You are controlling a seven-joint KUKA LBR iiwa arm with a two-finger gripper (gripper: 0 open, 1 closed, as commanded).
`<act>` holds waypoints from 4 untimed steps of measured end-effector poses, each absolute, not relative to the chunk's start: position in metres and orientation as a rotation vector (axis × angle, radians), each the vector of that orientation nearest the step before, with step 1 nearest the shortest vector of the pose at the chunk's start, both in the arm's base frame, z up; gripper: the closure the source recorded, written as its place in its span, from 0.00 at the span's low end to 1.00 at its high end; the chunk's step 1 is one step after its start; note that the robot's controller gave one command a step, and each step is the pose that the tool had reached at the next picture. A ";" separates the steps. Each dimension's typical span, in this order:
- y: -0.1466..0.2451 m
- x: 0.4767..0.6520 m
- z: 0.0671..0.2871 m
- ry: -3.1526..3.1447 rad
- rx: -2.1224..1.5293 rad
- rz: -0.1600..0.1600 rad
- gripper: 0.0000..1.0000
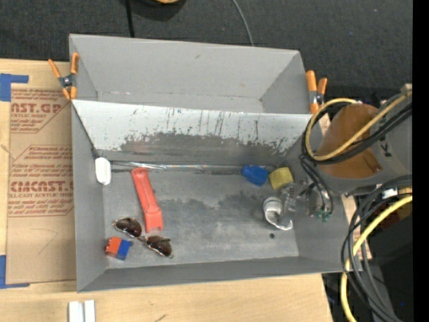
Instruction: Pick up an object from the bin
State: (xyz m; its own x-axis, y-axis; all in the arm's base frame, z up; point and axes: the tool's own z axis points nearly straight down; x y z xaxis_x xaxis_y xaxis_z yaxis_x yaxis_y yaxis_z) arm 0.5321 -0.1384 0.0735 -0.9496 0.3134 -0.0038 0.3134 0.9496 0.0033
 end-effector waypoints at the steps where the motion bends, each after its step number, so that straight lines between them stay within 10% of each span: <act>1: -0.137 0.523 0.125 3.099 0.537 0.007 1.00; 4: -0.124 0.520 0.202 3.055 0.714 0.006 1.00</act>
Offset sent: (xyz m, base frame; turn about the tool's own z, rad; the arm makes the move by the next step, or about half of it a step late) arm -0.0100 0.0211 0.0868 0.1629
